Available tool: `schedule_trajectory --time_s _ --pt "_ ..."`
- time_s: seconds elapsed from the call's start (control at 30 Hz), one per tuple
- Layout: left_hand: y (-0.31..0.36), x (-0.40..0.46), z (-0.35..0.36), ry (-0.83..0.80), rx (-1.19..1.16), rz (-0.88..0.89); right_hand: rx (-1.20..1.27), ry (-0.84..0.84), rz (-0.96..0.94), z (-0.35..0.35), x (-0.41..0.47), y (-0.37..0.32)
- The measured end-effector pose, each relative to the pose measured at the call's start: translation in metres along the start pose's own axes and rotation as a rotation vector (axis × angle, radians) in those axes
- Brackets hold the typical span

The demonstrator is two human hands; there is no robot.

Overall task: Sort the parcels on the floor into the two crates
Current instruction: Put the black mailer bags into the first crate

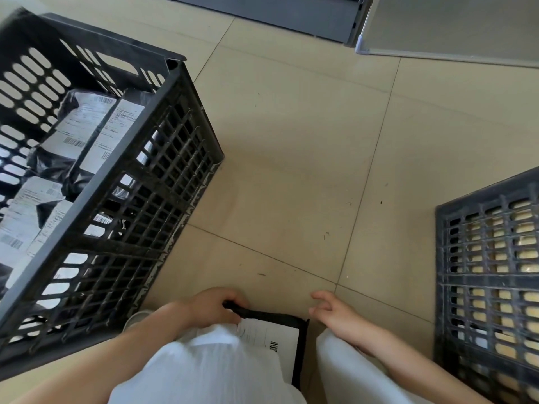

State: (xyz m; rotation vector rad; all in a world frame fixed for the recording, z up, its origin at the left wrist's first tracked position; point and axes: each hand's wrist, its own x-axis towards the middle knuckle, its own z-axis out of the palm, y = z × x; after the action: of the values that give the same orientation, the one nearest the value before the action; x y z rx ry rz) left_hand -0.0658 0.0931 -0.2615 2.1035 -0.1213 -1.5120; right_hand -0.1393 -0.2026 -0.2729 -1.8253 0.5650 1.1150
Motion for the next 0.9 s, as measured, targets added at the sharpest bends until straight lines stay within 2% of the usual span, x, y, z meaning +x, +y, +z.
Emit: schedule_trajectory --time_s 0.23,0.4,0.57,0.73,0.8,0.9 --pt "0.019 0.01 -0.001 0.126 -0.058 -0.007 -0.014 0.019 -0.09 0.007 0.0 -0.012" --pt "0.039 0.015 -0.005 0.165 -0.081 0.077 -0.164 0.033 -0.216 0.003 -0.006 -0.022" --pt "0.065 0.013 -0.008 0.175 0.019 0.213 -0.236 0.056 -0.198 -0.004 -0.011 -0.024" --pt "0.071 0.012 -0.006 0.252 -0.111 0.279 -0.242 0.088 -0.154 -0.01 -0.013 -0.026" --pt "0.068 0.012 -0.007 0.287 -0.211 0.279 -0.191 0.09 -0.136 -0.012 -0.012 -0.025" --pt "0.065 0.014 -0.009 0.351 -0.39 0.205 0.088 0.085 -0.115 -0.017 -0.014 -0.026"
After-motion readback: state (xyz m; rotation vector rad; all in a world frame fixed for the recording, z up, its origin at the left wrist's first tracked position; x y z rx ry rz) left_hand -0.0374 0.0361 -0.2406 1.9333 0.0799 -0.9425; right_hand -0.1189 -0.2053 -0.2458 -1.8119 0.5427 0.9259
